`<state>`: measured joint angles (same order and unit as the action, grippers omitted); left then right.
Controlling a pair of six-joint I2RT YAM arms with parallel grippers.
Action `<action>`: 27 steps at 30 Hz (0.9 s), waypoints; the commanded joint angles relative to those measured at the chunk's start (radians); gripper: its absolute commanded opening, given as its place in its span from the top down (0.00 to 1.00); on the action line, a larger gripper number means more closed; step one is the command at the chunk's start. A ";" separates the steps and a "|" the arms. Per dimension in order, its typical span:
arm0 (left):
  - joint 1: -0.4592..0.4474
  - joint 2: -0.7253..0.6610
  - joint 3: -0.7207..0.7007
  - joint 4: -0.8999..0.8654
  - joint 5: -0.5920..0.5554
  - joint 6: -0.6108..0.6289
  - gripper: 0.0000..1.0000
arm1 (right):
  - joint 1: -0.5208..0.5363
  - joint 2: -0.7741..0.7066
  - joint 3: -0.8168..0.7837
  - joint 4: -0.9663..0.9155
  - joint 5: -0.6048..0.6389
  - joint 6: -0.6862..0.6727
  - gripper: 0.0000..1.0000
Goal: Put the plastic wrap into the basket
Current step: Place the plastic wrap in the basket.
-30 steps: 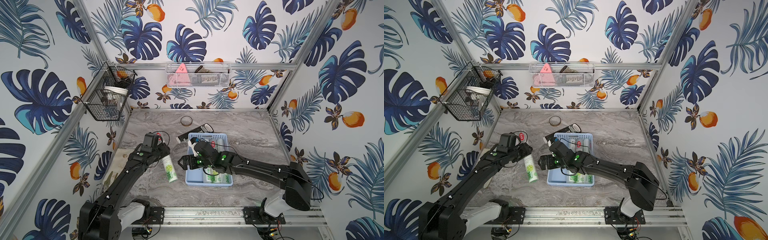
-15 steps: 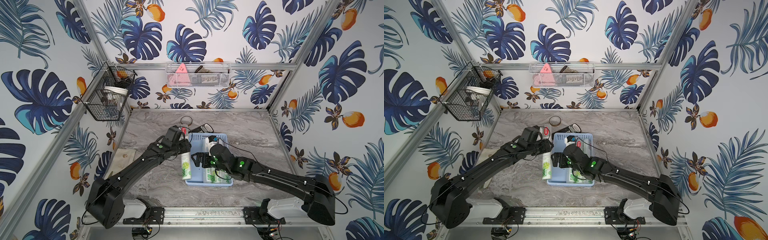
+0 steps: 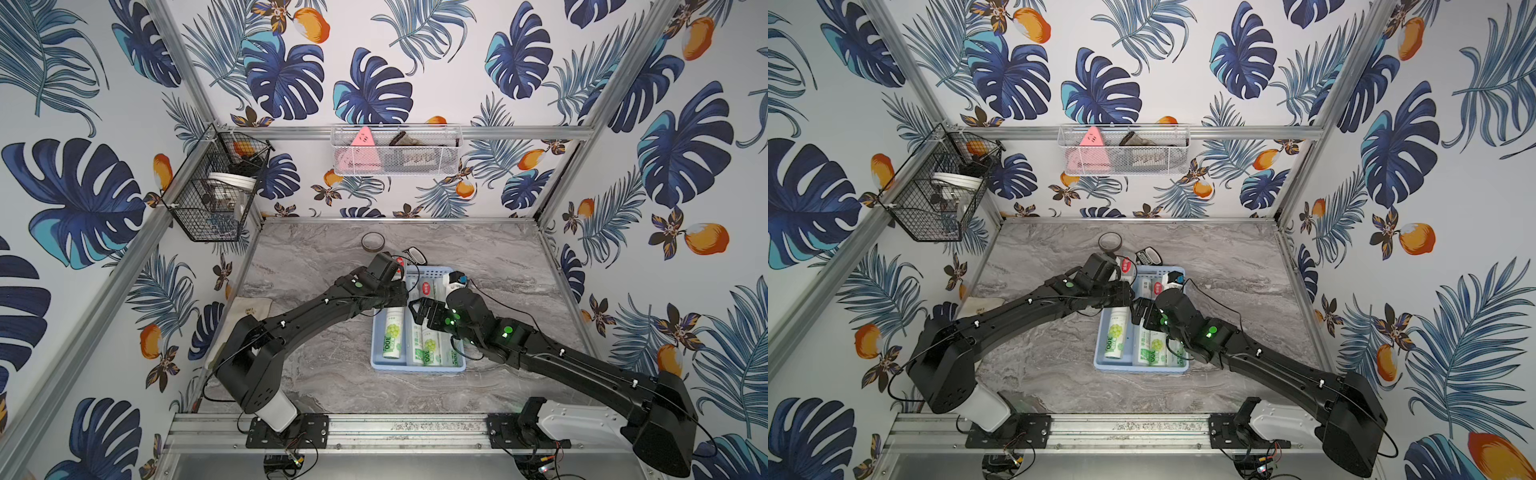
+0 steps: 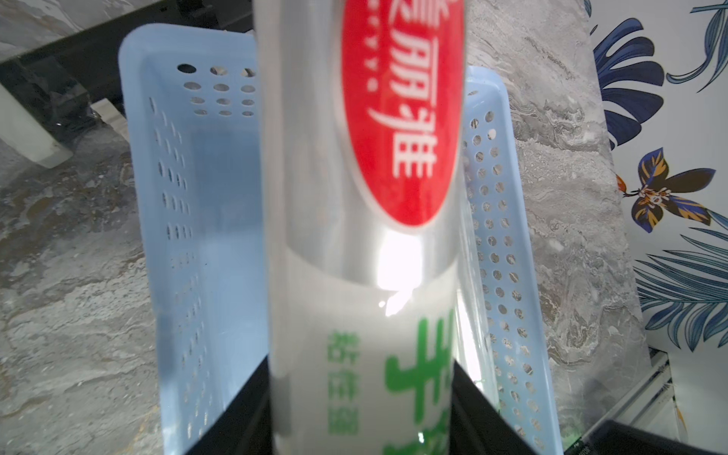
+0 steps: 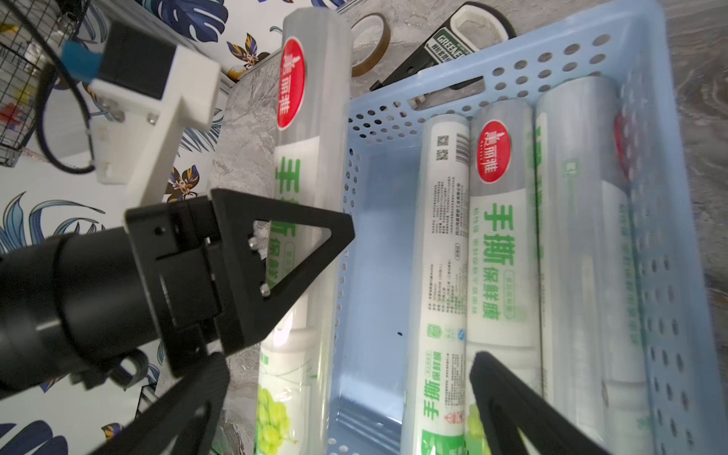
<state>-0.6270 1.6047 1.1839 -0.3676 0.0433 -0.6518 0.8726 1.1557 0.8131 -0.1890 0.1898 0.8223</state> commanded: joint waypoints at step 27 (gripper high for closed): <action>-0.001 0.141 -0.007 0.059 -0.066 -0.026 0.69 | -0.086 0.113 0.031 -0.095 -0.140 -0.019 0.00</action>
<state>-0.6285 1.7477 1.1793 -0.3470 -0.0147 -0.6601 0.7879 1.2633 0.8417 -0.2848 0.0540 0.8185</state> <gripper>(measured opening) 0.562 0.998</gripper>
